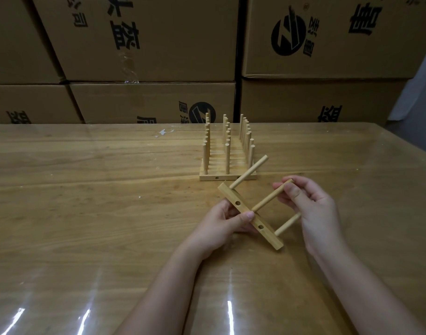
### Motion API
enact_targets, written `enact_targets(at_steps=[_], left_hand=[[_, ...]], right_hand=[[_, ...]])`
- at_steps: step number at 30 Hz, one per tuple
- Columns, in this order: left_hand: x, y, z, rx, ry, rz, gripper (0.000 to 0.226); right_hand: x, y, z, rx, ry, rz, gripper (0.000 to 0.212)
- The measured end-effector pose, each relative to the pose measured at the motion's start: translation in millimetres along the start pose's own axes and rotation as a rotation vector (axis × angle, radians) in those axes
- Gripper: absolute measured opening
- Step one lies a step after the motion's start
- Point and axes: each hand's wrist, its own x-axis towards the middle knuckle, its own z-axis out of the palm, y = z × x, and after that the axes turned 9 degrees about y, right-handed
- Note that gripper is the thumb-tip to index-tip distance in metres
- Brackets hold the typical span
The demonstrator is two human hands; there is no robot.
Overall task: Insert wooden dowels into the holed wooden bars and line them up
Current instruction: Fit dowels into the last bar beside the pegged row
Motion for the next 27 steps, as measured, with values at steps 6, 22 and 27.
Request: enact_targets(at_steps=[6,22,27], left_hand=[[1,-2,-1,-0.042,0.051,-0.037,0.016],[6,-2,-13,-0.360,0.242,0.028,0.043],[10,-2,-17,-0.093,0.562,0.118,0.028]], right_hand=[[-3,-3,1,0.019,-0.028,-0.023,0.021],[1,15,-5,-0.368,-0.157,-0.015,0.028],[6,17,-10,-0.357,-0.063,0.039,0.020]])
